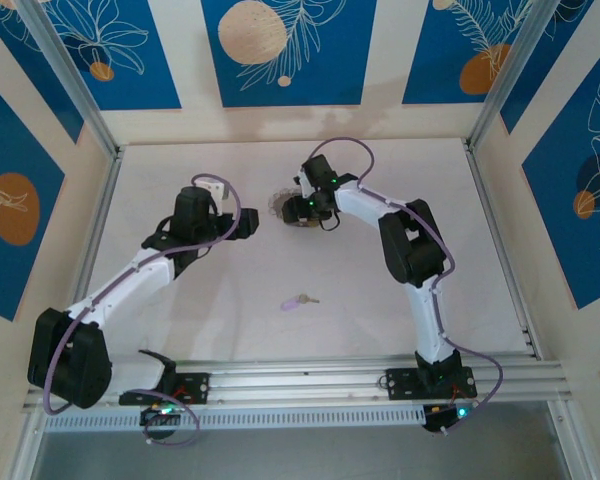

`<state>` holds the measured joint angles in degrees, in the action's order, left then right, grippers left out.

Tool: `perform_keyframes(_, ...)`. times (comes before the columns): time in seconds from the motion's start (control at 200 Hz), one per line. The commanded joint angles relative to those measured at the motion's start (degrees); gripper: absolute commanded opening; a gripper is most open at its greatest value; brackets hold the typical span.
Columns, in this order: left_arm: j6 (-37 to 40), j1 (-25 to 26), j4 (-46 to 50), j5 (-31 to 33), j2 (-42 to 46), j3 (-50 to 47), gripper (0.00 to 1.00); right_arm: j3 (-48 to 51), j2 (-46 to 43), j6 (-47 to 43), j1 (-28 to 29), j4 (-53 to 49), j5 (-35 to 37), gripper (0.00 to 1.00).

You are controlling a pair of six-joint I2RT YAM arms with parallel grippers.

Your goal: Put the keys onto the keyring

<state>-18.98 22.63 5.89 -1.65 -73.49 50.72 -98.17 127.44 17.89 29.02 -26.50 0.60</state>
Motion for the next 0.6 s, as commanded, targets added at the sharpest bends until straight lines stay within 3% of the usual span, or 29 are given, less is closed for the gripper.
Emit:
perform_keyframes(0.0,0.27,0.22,3.36,2.14,-0.26,2.31,1.00,-2.20,1.75,-0.93,0.03,-2.96,-0.60,0.70)
perform_keyframes(0.265,-3.54,0.25,6.43,8.65,4.59,2.61,1.00,0.17,0.85,-0.34,1.25,-3.71,-0.07,0.68)
perform_keyframes(0.44,0.29,0.22,1.25,6.05,11.14,-2.82,1.00,3.73,-1.58,1.32,3.40,-2.64,0.27,0.67)
perform_keyframes(0.595,1.57,0.26,3.28,5.98,12.99,-3.11,1.00,7.57,-3.75,2.35,5.67,-1.78,1.12,0.67)
